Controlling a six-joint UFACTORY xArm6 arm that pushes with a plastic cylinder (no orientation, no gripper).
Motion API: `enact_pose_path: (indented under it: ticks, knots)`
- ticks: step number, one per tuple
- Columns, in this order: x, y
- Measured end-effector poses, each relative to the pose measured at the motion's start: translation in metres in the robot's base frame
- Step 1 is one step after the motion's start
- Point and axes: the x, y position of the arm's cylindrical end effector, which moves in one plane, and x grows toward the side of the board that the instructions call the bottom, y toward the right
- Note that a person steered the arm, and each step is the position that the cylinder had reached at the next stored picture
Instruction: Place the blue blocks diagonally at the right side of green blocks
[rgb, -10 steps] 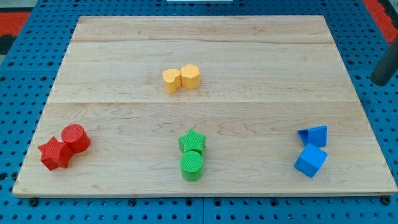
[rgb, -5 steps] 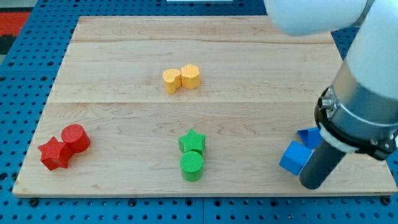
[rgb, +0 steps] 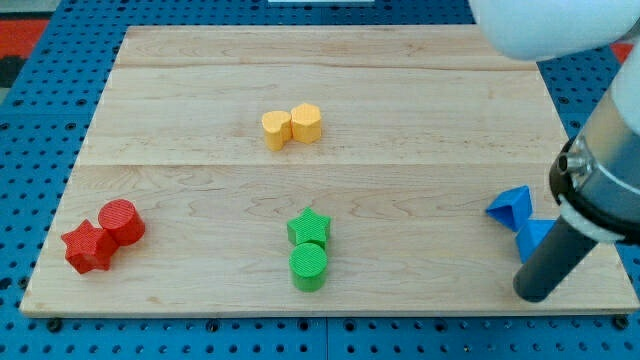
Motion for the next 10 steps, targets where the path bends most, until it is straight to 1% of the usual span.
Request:
enact_pose_path:
  ticks: [1,2,3,4,5,6,7,8,9,10]
  knots:
    - [0.008,0.067]
    - [-0.011,0.149]
    - [-0.060,0.138]
    - [-0.098,0.121]
    - [-0.109,0.109]
    - [-0.109,0.089]
    - [-0.109,0.056]
    - [-0.099,0.037]
    - [-0.102,-0.001]
    - [-0.119,-0.011]
